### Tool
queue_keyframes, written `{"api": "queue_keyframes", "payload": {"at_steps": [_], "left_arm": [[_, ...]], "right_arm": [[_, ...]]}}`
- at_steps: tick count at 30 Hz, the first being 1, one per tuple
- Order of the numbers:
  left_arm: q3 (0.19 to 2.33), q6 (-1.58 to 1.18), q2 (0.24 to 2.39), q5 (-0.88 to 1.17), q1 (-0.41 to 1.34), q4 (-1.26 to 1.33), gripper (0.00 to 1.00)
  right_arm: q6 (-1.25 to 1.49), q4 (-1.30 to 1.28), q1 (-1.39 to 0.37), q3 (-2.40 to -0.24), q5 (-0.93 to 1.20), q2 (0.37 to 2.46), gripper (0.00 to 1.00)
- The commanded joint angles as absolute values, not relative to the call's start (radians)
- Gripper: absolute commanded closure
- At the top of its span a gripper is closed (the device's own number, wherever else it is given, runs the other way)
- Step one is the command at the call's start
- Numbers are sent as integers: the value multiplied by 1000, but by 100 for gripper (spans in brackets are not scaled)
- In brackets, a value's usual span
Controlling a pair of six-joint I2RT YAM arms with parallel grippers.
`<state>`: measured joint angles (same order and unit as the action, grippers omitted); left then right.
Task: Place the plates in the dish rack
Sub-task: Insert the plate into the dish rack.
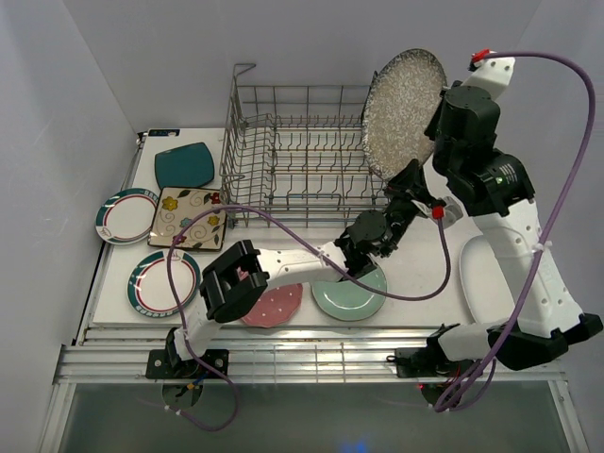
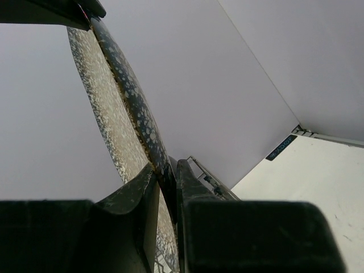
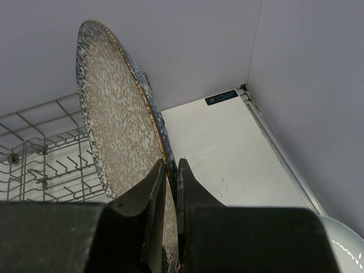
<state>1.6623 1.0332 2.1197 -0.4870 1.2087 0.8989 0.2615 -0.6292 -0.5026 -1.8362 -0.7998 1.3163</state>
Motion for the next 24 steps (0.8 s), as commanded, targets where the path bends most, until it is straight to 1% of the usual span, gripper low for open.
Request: {"api": "queue_keyframes", "payload": {"at_steps": [1, 3, 7, 11, 16, 22, 24], "left_arm": [[1660, 1002, 2025, -328, 1169, 937, 100], [1632, 961, 2010, -319, 1138, 948, 100], [1603, 882, 1985, -290, 1075, 957, 100], [1577, 755, 1957, -244, 999, 914, 100], [1571, 651, 1945, -180, 928, 865, 100], [1600, 548, 1962, -104, 859, 824, 100], [1614, 532, 1973, -92, 841, 818, 100]], "right_arm": [[289, -515, -632, -1946, -825, 1370, 92], [255, -499, -656, -2000, -877, 1454, 92], [197, -424, -675, -2028, -916, 1503, 92], [123, -348, -678, -2052, -954, 1574, 92], [43, -302, -678, -2140, -965, 1667, 92], [-87, -166, -678, -2180, -965, 1752, 92], [-124, -134, -677, -2226, -980, 1796, 92]]}}
